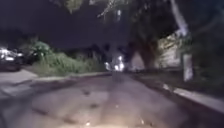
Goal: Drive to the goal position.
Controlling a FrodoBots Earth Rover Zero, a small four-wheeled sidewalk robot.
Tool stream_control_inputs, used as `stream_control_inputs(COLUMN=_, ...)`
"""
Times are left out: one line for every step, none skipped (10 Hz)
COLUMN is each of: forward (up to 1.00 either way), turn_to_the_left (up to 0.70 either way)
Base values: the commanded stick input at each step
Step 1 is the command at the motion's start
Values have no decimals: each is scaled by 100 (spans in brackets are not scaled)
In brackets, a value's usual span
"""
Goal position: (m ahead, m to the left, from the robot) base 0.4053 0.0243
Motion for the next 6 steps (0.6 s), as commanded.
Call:
stream_control_inputs(forward=70, turn_to_the_left=0)
stream_control_inputs(forward=70, turn_to_the_left=0)
stream_control_inputs(forward=70, turn_to_the_left=0)
stream_control_inputs(forward=70, turn_to_the_left=0)
stream_control_inputs(forward=70, turn_to_the_left=0)
stream_control_inputs(forward=70, turn_to_the_left=0)
